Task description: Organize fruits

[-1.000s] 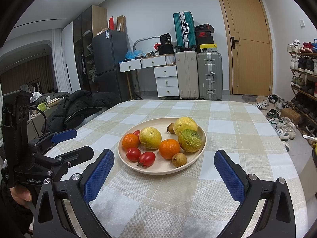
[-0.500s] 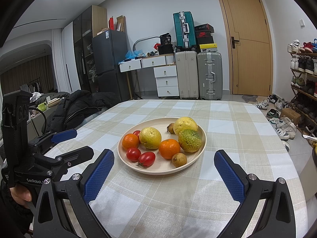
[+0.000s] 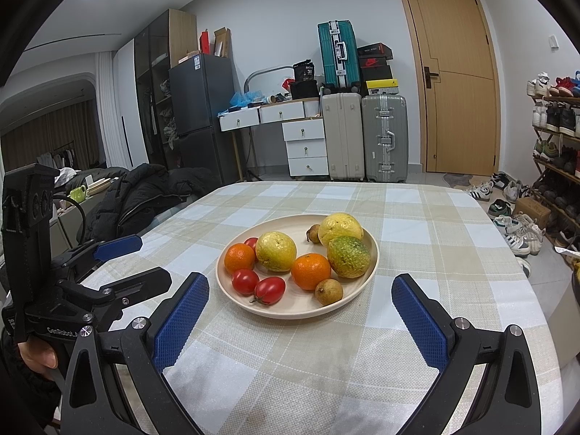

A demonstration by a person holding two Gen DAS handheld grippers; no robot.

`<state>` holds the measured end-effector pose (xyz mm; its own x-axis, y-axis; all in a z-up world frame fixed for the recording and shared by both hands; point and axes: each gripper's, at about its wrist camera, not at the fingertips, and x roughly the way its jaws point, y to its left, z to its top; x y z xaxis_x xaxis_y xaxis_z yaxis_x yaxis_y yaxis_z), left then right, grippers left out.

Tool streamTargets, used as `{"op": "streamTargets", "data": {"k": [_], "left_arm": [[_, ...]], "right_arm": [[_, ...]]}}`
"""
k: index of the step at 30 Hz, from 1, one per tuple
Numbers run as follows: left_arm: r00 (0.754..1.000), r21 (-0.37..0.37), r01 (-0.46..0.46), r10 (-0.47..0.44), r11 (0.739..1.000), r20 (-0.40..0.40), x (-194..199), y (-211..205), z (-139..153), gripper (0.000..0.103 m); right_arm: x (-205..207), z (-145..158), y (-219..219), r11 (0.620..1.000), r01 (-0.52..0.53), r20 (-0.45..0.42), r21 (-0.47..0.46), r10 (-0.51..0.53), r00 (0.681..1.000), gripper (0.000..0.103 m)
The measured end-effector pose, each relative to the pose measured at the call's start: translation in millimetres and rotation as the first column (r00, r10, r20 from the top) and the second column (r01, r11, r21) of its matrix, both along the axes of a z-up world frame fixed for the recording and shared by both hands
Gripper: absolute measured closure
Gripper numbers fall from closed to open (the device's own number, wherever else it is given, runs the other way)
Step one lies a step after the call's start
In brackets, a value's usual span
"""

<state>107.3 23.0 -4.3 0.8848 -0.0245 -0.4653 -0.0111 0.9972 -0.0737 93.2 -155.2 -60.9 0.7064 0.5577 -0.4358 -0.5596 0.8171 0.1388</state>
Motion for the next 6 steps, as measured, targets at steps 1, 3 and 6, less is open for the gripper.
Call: {"op": "streamTargets", "data": {"k": [1, 3, 6], "left_arm": [[1.0, 0.001, -0.002, 0.002, 1.0, 0.003, -0.1, 0.0, -0.2, 0.001], [1.0, -0.001, -0.001, 0.001, 1.0, 0.005, -0.3, 0.4, -0.5, 0.001], [1.0, -0.001, -0.006, 0.006, 1.0, 0.001, 0.1, 0.7, -0.6, 0.001]], "right_arm": [[0.0, 0.0, 0.0, 1.0, 0.0, 0.0, 0.0, 0.0, 1.0, 0.0], [0.1, 0.2, 0.0, 1.0, 0.0, 0.0, 0.0, 0.0, 1.0, 0.0], [-0.5, 0.4, -0.2, 1.0, 0.002, 0.006, 0.001, -0.002, 1.0, 0.0]]}}
